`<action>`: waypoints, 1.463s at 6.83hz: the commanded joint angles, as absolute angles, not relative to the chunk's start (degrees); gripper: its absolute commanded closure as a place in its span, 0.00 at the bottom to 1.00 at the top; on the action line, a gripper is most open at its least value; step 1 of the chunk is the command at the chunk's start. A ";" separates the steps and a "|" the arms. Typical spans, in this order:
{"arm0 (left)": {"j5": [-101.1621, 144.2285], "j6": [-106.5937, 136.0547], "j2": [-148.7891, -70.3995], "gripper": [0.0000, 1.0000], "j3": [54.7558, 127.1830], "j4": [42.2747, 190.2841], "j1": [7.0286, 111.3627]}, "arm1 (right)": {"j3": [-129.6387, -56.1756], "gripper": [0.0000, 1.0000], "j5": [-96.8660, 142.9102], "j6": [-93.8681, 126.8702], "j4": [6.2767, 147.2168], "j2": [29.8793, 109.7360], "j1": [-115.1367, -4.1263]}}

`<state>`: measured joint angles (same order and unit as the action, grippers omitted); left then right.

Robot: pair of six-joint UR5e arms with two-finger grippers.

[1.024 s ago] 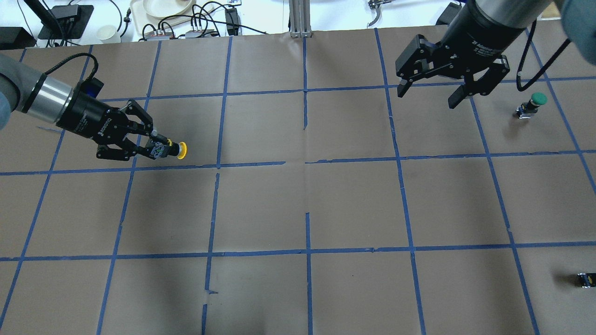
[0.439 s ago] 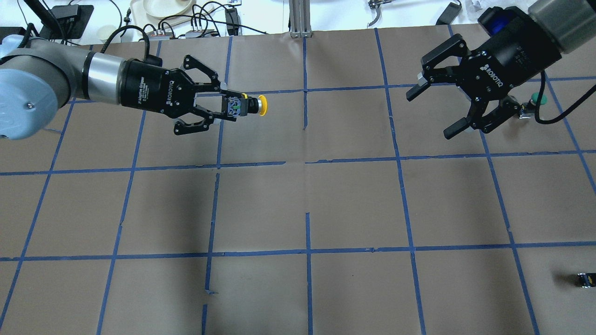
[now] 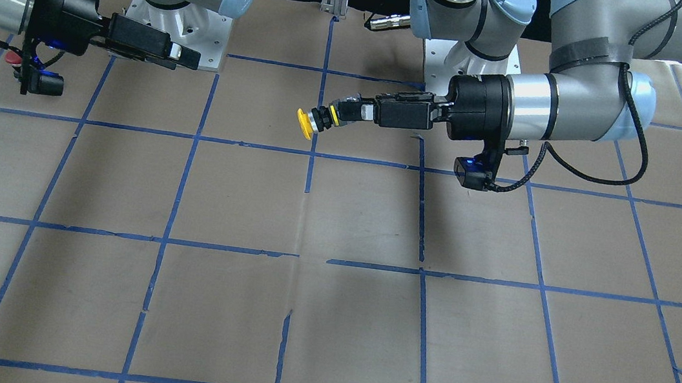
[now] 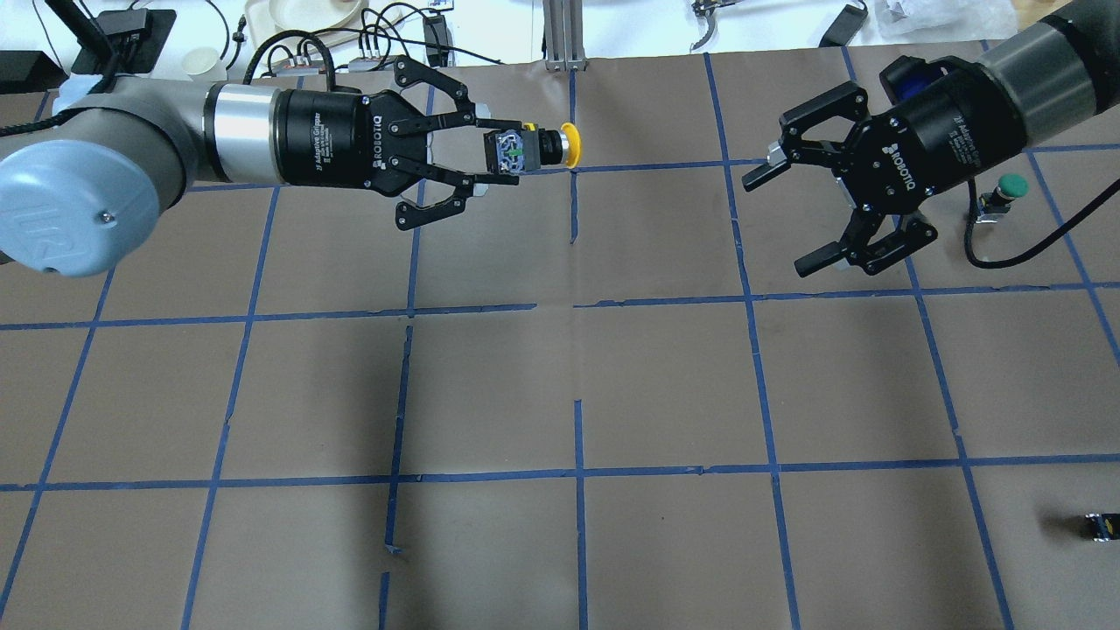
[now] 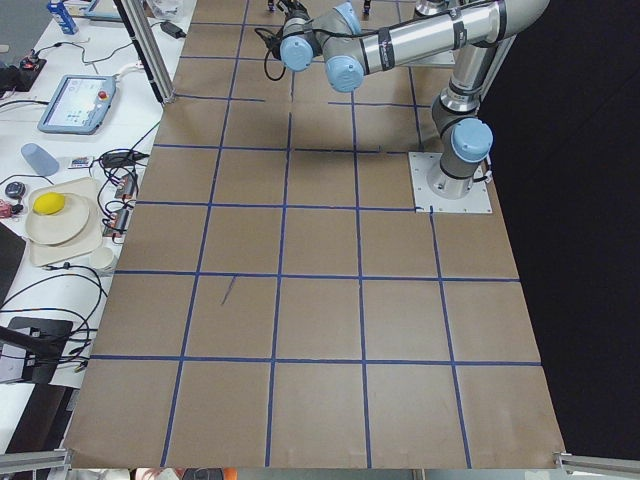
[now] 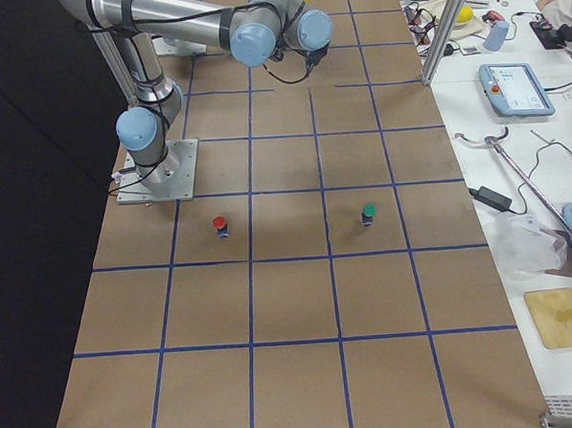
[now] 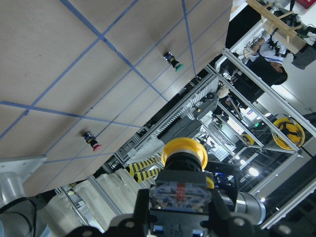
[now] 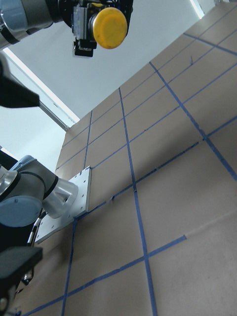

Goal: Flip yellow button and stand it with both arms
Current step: 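Lift the yellow button toward the center while the right gripper approaches, then close the right gripper on the yellow cap end of the button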

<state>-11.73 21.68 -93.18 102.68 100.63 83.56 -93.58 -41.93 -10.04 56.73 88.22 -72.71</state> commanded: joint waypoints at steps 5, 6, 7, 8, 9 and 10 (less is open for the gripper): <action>-0.97 24.78 -91.14 0.99 109.42 99.94 87.97 | -98.68 0.00 -16.96 -19.94 59.23 91.65 -72.34; 1.73 25.05 -91.32 0.99 109.51 99.93 88.41 | -102.01 0.00 -14.35 -22.13 61.07 91.84 -72.60; 1.84 26.35 -91.23 0.99 109.42 99.84 88.68 | -104.48 0.00 -9.02 -24.15 62.21 91.76 -72.95; 2.28 27.06 -91.14 0.99 109.34 99.84 88.77 | -105.46 0.01 -8.18 -24.78 67.62 92.02 -73.38; 3.07 27.16 -91.23 0.99 109.34 99.84 88.86 | -105.56 0.02 -7.91 -24.26 67.76 92.37 -74.26; 3.16 27.16 -91.49 0.99 109.34 99.76 89.21 | -105.99 0.03 -7.91 -24.61 67.76 92.37 -75.22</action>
